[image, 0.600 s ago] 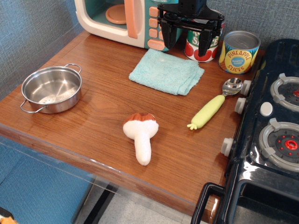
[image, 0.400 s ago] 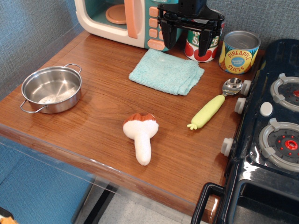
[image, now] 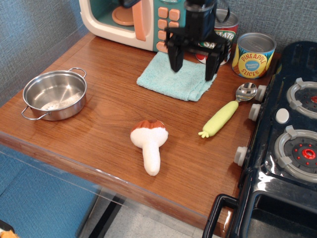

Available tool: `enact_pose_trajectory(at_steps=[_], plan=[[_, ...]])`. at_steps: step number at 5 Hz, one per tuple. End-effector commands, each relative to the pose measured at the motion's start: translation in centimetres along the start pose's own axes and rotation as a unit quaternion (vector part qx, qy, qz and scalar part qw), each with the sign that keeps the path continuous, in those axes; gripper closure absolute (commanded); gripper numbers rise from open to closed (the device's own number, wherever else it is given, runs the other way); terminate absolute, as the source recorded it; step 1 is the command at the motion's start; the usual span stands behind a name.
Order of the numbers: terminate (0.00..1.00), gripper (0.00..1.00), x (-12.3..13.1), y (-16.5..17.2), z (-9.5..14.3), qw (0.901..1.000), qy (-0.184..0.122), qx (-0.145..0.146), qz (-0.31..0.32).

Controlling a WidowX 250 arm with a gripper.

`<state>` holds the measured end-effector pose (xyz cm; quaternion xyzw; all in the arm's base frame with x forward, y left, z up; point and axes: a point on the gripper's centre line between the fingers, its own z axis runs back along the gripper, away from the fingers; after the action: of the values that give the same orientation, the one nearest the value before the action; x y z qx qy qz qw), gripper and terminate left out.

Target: Move the pot closer to the front of the microwave

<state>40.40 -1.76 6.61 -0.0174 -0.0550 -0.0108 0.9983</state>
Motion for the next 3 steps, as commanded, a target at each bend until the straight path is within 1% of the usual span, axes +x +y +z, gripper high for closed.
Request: enact_pose_trajectory(at_steps=[1,3], plan=[[0.0,0.0,-3.0,4.5,4.6,0.9979,-0.063,0.015,0.005],[0.0,0.0,-8.2,9.9,4.5,0.9966,-0.061,0.035,0.044]])
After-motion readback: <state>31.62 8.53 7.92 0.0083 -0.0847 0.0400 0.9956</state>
